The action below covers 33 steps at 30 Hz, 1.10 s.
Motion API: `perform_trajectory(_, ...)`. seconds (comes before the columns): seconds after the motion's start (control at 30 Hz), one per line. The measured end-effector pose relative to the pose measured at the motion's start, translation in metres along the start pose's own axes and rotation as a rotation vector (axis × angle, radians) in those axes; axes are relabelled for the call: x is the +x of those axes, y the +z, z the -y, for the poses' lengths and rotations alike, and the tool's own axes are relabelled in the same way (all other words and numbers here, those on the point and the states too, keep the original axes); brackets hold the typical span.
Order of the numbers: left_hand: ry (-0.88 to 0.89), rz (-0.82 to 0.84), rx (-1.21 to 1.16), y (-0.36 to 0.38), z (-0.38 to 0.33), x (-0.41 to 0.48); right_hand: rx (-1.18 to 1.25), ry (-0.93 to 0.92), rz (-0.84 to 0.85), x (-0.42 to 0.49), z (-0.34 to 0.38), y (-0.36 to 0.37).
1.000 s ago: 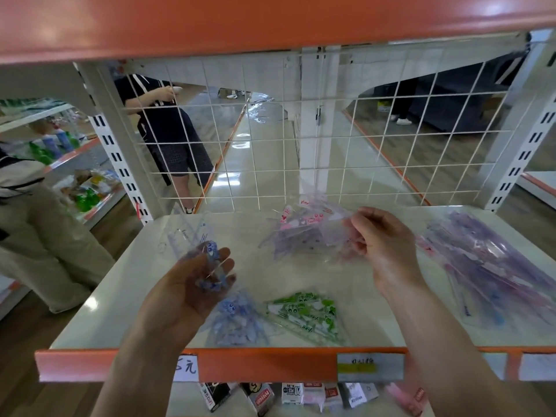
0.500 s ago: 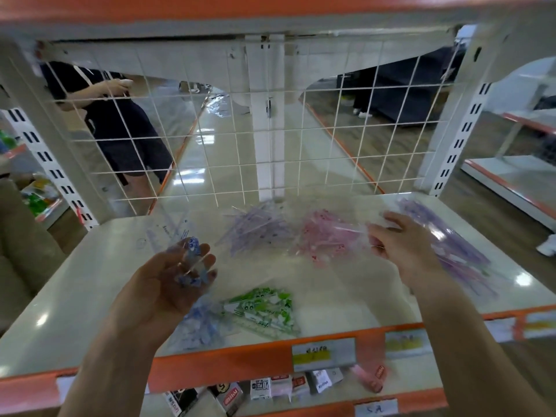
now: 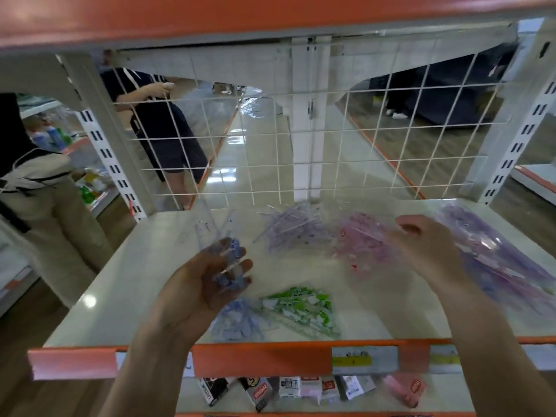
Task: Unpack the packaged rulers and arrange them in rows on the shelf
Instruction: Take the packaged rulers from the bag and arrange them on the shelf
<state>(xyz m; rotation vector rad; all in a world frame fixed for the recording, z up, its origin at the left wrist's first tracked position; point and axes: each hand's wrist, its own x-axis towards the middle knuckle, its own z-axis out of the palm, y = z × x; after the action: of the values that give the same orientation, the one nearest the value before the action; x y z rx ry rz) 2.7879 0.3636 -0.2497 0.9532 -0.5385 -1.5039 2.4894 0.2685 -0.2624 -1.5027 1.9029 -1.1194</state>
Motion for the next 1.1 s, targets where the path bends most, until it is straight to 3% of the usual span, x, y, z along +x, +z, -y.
perform_trajectory(0.1, -0.004, 0.010, 0.038, 0.008, 0.001, -0.007, 0.024, -0.146, -0.043, -0.018, 0.030, 0.001)
perform_trajectory(0.2, -0.024, 0.030, 0.110, 0.016, 0.003, -0.012, 0.354, -0.172, 0.308, -0.051, 0.073, 0.018)
perform_trajectory(0.27, -0.037, 0.049, 0.154, 0.020, 0.003, -0.015, 0.393, -0.159, 0.575, -0.070, 0.092, 0.035)
perform_trajectory(0.33, -0.042, 0.064, 0.188, 0.021, 0.003, -0.017, 0.400, -0.168, 0.685, -0.079, 0.104, 0.049)
perform_trajectory(0.67, 0.037, -0.042, 0.124, 0.002, -0.007, -0.024, 0.632, -0.028, 0.565, -0.076, 0.105, 0.065)
perform_trajectory(0.87, 0.137, -0.215, 0.079, -0.035, -0.027, -0.022, 0.790, 0.066, 0.302, -0.059, 0.095, 0.060)
perform_trajectory(0.97, 0.160, -0.318, 0.095, -0.049, -0.037, -0.024, 0.678, 0.052, 0.405, -0.061, 0.087, 0.067)
perform_trajectory(1.1, 0.161, -0.319, 0.152, -0.046, -0.038, -0.028, 0.528, 0.060, 0.664, -0.089, 0.093, 0.090)
